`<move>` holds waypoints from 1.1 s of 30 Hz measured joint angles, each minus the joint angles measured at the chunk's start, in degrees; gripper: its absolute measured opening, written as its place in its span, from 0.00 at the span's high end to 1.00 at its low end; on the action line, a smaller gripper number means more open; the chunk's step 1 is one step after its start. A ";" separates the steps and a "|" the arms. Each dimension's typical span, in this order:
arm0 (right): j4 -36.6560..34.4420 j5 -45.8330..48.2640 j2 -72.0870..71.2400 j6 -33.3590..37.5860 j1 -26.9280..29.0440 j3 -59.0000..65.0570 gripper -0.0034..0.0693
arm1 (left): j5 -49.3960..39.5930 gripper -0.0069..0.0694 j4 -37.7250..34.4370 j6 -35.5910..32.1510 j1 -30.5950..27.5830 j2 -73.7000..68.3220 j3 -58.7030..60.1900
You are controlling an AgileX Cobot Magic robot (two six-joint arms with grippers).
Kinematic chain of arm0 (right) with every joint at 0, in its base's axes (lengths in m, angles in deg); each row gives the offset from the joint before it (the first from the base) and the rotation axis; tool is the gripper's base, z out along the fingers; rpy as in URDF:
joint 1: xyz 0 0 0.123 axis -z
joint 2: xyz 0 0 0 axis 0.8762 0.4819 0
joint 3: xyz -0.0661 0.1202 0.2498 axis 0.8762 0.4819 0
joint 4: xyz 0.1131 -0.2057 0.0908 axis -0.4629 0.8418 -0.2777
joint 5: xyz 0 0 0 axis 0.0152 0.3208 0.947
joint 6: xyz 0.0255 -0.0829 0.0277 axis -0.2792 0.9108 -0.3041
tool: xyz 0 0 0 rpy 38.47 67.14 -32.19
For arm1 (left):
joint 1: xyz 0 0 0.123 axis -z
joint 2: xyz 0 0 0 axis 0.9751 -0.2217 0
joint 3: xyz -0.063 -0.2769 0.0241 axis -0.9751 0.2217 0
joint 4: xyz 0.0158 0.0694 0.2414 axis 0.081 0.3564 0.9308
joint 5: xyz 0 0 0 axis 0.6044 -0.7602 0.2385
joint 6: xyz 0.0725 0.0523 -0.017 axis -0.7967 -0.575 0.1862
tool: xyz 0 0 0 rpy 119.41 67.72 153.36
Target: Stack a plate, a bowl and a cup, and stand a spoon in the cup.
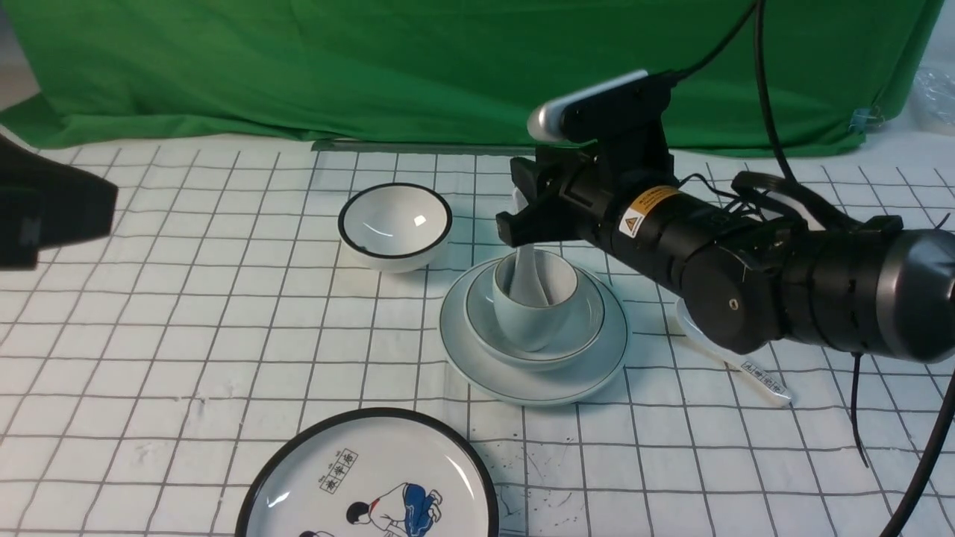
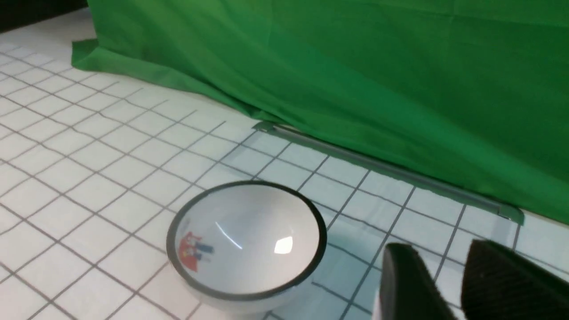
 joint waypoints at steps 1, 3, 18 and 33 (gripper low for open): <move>0.00 0.30 -0.17 0.07 0.00 0.00 0.63 | 0.00 0.91 0.01 0.00 0.00 0.00 0.00; 0.00 5.26 -4.57 1.15 0.00 0.06 0.63 | 0.00 0.91 0.34 0.00 0.00 0.00 0.00; 1.36 39.19 -64.00 2.93 14.44 15.82 0.91 | 4.94 0.91 7.78 3.10 0.00 7.76 0.41; 0.76 12.25 -101.23 -2.73 16.61 54.51 0.88 | 20.02 0.91 10.12 7.85 0.00 43.73 31.23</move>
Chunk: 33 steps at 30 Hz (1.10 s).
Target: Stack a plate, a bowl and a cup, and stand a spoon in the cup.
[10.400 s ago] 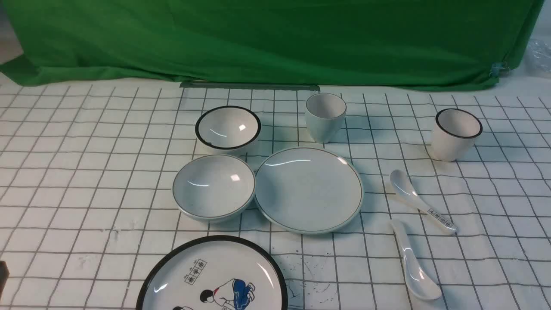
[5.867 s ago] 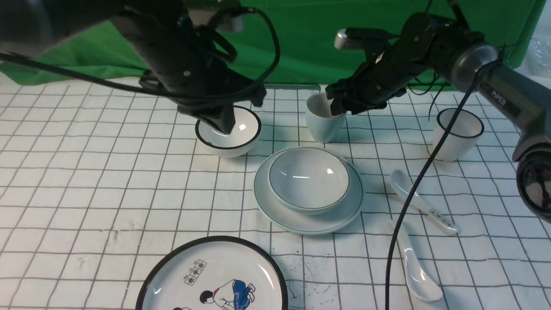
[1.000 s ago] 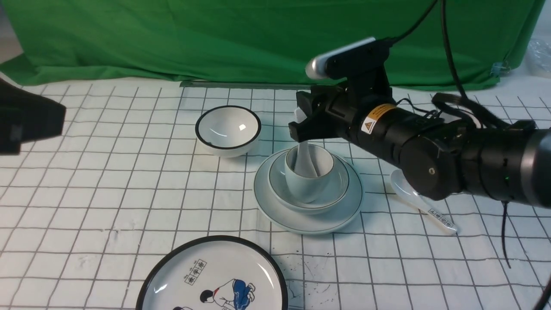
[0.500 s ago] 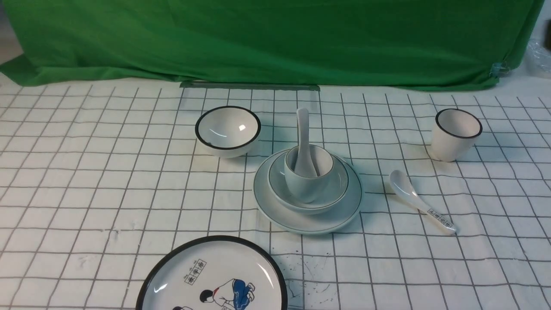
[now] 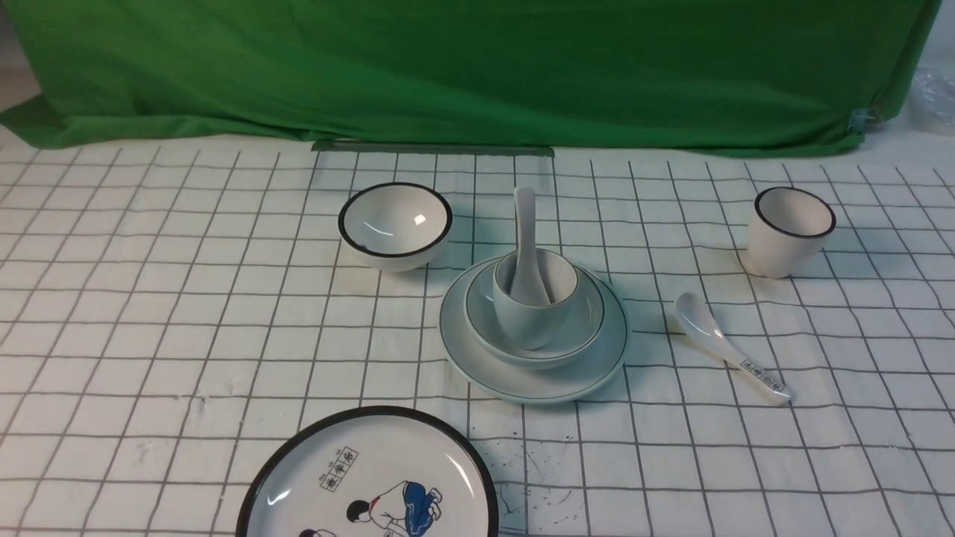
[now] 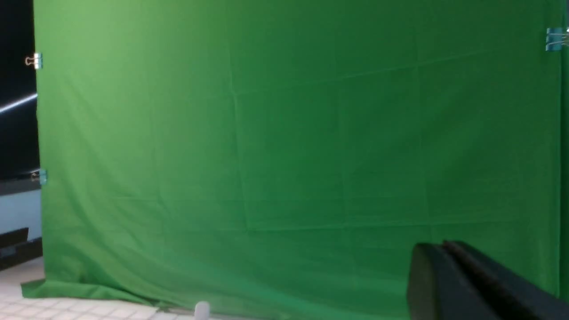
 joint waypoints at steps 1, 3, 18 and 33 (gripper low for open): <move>0.00 -0.42 0.20 -0.05 0.00 0.17 0.87 | 2.67 0.91 0.77 0.01 0.00 2.05 3.12; -0.06 -0.61 0.34 -0.25 0.00 0.21 0.85 | 7.39 0.91 2.01 0.07 0.00 4.38 7.83; -0.11 -0.93 0.65 -0.37 0.00 0.21 0.77 | 33.07 0.91 2.54 0.23 0.00 5.34 29.69; -0.11 -0.98 0.65 -0.37 0.00 0.21 0.73 | 33.64 0.91 -11.68 -15.99 -8.57 5.28 38.90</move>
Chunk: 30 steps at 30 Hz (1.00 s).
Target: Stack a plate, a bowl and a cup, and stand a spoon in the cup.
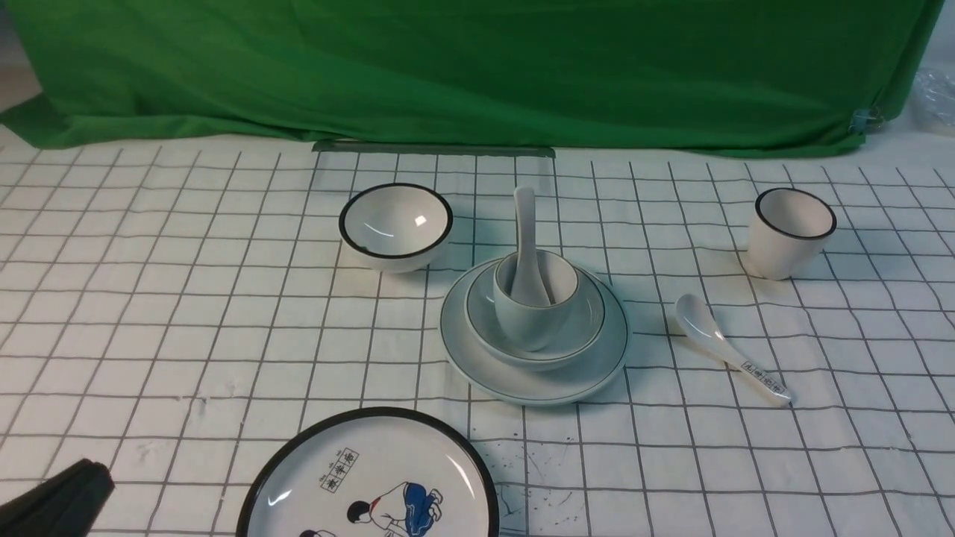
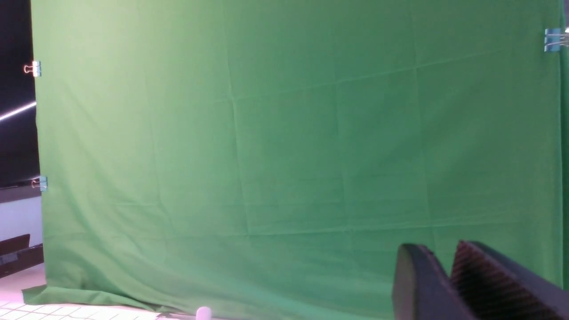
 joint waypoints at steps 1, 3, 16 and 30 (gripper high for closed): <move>0.00 0.00 0.00 0.00 0.00 0.00 0.72 | 0.38 0.91 -1.39 -1.79 -2.77 0.00 0.00; 0.00 0.00 0.00 0.00 0.00 0.00 0.71 | 0.43 0.91 -2.14 -3.59 -7.00 0.00 0.00; 0.00 0.00 0.00 -0.05 0.00 0.00 0.67 | -3.57 0.91 -3.22 -4.78 -16.58 0.00 0.05; 0.00 0.00 0.00 -0.05 0.00 0.00 0.63 | -3.57 0.91 -3.22 -5.20 -16.58 0.00 0.05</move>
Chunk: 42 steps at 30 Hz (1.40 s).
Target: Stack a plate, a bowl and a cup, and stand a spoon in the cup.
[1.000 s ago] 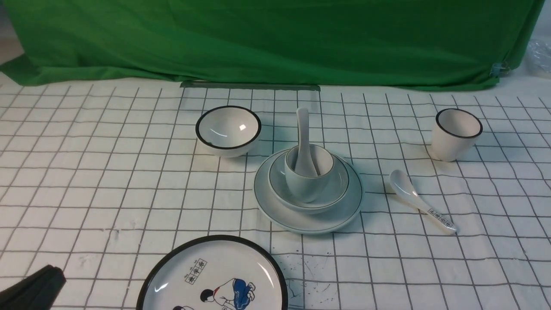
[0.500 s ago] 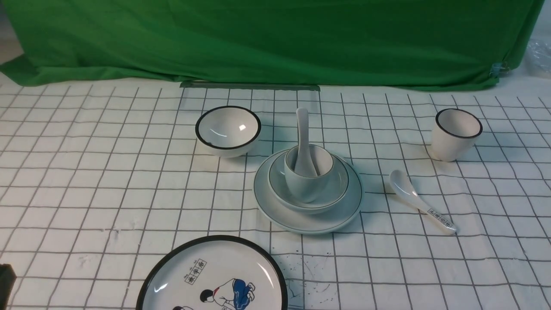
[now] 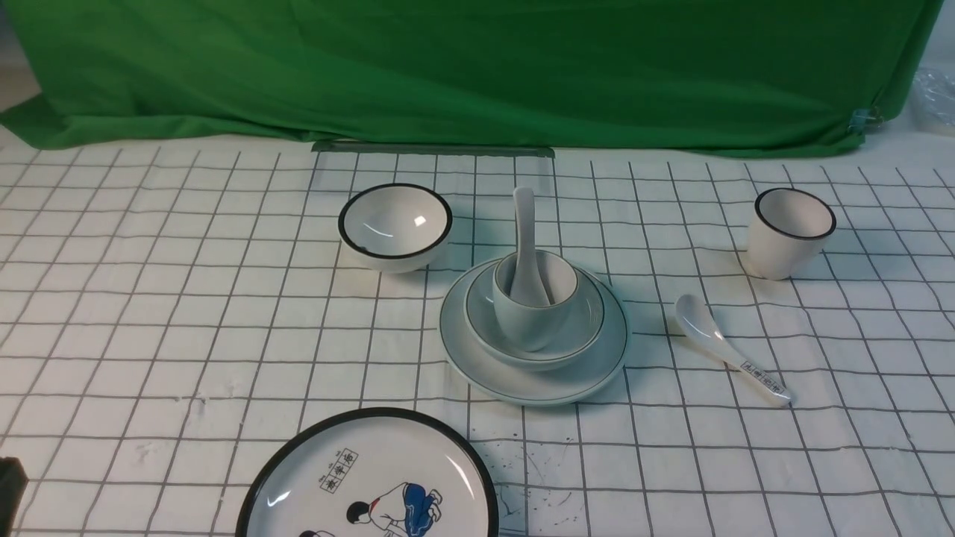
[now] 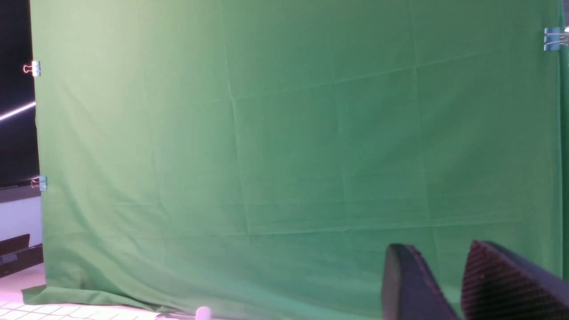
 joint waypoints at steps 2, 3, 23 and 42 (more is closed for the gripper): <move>0.00 0.00 0.00 0.00 0.00 0.00 0.63 | 0.00 0.91 0.00 0.00 0.00 0.00 0.00; 0.00 0.00 0.00 0.00 0.00 0.00 0.63 | 0.00 0.91 0.00 0.00 0.00 0.00 0.00; 0.10 30.14 -2.44 15.20 17.81 8.12 0.63 | 0.07 0.91 -0.02 -0.14 0.00 0.00 0.00; 0.18 32.83 -2.44 14.94 17.82 8.19 0.63 | -0.03 0.91 -0.02 -0.21 0.00 0.00 0.00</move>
